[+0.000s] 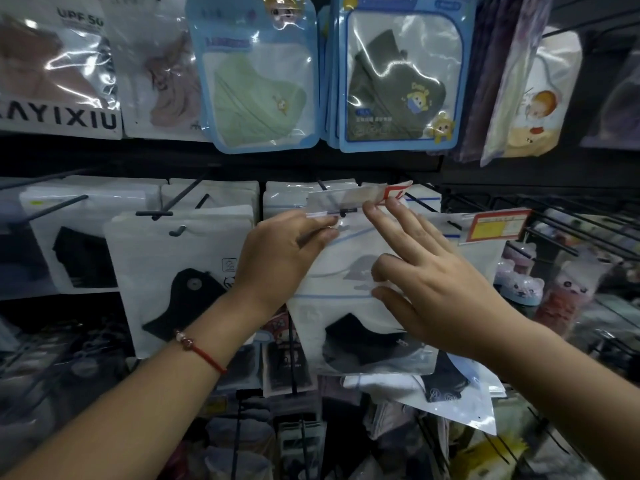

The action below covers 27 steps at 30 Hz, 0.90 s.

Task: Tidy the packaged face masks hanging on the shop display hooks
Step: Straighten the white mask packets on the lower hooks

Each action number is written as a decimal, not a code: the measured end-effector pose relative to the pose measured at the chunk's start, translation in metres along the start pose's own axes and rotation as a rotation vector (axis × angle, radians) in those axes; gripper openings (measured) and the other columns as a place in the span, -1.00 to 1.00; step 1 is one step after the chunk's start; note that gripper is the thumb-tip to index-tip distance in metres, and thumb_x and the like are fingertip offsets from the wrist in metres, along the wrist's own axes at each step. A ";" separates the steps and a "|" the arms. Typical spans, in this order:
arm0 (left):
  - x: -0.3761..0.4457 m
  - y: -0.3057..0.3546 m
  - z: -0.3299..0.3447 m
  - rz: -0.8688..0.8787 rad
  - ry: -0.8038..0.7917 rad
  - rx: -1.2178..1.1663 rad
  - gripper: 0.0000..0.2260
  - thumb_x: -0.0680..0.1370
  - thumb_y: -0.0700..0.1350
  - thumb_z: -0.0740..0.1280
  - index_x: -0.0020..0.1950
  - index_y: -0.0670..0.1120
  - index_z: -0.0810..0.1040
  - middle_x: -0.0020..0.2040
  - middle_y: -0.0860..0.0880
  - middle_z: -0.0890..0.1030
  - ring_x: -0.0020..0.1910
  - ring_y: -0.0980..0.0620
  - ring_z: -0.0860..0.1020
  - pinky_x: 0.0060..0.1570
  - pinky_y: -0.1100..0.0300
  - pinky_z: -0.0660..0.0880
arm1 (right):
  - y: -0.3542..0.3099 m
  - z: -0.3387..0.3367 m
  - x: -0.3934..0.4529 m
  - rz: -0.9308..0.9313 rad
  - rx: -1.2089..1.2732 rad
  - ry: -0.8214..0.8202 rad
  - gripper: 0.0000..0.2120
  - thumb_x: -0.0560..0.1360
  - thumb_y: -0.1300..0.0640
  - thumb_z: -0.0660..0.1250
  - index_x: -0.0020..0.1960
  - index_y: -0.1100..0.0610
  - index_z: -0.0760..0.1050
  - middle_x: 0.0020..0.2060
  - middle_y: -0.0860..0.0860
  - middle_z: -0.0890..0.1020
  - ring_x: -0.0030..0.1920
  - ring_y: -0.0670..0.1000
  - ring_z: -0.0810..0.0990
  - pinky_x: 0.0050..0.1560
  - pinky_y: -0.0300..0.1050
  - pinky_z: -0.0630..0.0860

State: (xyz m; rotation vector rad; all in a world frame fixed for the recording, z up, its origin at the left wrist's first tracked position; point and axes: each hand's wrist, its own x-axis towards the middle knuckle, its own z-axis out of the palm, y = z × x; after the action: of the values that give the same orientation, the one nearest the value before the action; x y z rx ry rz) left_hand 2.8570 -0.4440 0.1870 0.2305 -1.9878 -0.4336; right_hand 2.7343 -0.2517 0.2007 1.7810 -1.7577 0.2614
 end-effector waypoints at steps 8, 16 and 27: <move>0.003 -0.018 0.008 0.086 -0.004 0.142 -0.80 0.57 -0.03 0.43 0.15 -0.04 0.71 -0.02 0.04 0.71 -0.05 0.09 0.65 -0.05 0.10 0.61 | 0.001 0.002 -0.005 -0.025 -0.002 0.006 -0.86 0.56 0.05 0.26 -0.10 0.11 0.47 0.55 0.19 0.14 0.57 0.22 -0.02 0.55 0.11 0.00; 0.006 -0.026 0.009 0.223 -0.034 0.435 -0.78 0.61 -0.03 0.34 0.18 -0.07 0.68 -0.15 -0.06 0.66 -0.20 -0.07 0.59 -0.19 0.06 0.54 | 0.004 0.002 -0.005 -0.017 -0.016 -0.010 -0.88 0.54 0.08 0.33 -0.10 0.11 0.47 0.55 0.19 0.16 0.58 0.20 -0.03 0.56 0.07 -0.06; -0.035 -0.007 -0.023 0.123 -0.033 0.331 -0.72 0.65 0.01 0.22 0.16 -0.08 0.66 0.20 -0.04 0.58 0.23 -0.03 0.48 0.28 0.03 0.31 | 0.003 0.003 -0.006 0.016 -0.024 -0.026 -0.88 0.52 0.08 0.37 -0.06 0.13 0.52 0.40 0.22 0.39 0.48 0.29 0.22 0.55 0.03 -0.03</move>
State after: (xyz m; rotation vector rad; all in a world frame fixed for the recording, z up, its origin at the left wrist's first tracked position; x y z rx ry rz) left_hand 2.8933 -0.4428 0.1643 0.3076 -2.0866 -0.0271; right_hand 2.7301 -0.2483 0.1954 1.7618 -1.7866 0.2240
